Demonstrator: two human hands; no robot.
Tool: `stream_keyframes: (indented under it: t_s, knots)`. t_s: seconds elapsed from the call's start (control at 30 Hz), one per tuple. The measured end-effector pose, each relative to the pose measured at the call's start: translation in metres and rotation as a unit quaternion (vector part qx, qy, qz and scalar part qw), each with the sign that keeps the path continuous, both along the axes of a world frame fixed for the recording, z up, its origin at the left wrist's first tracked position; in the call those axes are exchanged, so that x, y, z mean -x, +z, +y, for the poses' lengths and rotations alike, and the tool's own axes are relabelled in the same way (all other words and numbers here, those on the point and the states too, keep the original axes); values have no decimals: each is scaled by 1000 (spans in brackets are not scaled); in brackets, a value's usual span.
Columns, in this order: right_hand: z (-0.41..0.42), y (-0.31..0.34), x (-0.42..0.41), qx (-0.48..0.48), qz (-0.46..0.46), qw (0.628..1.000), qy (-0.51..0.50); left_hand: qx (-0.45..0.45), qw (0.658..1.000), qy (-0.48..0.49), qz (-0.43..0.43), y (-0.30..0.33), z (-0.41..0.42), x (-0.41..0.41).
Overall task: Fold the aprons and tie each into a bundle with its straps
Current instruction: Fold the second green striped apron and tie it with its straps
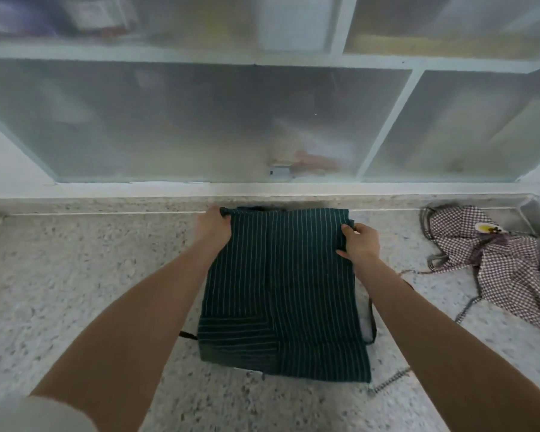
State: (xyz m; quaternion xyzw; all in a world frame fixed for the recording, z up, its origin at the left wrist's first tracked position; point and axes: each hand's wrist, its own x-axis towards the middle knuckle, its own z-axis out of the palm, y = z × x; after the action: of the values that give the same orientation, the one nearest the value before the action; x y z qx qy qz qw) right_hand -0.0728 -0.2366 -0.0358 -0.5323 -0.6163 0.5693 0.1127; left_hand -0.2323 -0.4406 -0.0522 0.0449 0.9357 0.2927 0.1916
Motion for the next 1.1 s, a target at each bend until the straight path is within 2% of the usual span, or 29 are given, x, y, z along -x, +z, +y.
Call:
stream_keyframes:
  t_s: [0.27, 0.53, 0.7, 0.9, 1.0, 1.03, 1.1]
  knots:
    - [27, -39, 24, 5, -33, 999, 29, 10, 999, -17, -33, -44, 29, 27]
    - [38, -67, 33, -58, -62, 996, 37, 83, 995, -33, 47, -59, 38, 37]
    - [40, -76, 40, -82, -78, 992, 61, 169, 980, -36, 97, -69, 43, 39]
    - [41, -87, 32, -68, -34, 989, 128, 117, 992, 2, 35, -69, 49, 25]
    - [40, -89, 15, -117, -48, 973, 193, 186, 968, -67, 155, -57, 52, -7]
    - [38, -85, 8, -138, -66, 965, 213, 184, 958, -111, 192, -55, 51, -18]
    - [35, -82, -9, -172, -86, 953, 235, 166, 943, -200, 208, -51, 48, -43]
